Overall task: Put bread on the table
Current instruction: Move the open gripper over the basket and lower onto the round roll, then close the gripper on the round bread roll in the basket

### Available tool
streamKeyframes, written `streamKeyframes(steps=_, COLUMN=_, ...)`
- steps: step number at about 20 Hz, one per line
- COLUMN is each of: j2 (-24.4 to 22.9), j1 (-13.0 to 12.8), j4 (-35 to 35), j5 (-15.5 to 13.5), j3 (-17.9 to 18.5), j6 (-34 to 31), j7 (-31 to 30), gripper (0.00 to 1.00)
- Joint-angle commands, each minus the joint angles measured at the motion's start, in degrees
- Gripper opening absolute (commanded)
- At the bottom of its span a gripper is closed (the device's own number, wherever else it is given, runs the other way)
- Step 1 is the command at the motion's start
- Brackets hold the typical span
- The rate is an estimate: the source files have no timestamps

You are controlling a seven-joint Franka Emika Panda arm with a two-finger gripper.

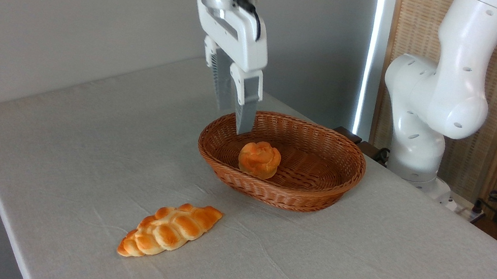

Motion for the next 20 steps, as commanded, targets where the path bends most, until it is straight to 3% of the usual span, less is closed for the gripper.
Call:
streamKeyframes(steps=1, j2=-4.9, j1=-2.6, j4=-10.5, j5=0.4, j3=1.0, j6=4.4, j7=0.8, gripper=1.0)
streamKeyframes(steps=7, j2=-4.2, j1=-4.4, j4=-17.4, j5=0.7, j3=1.0, j6=9.3, j7=2.4, gripper=1.0)
streamKeyframes(steps=14, j2=-3.1, j1=-5.0, j4=-17.7, j5=0.7, j3=0.9, j6=9.9, j7=2.4, gripper=0.99)
streamKeyframes(steps=17, j2=-2.7, j1=-5.0, j4=-17.9, j5=0.5, j3=0.9, j6=10.2, j7=2.4, gripper=0.56)
streamKeyframes(steps=20, j2=-2.1, j1=-5.0, j4=-18.1, j5=0.3, j3=0.9, j6=11.6, j7=2.4, gripper=0.27)
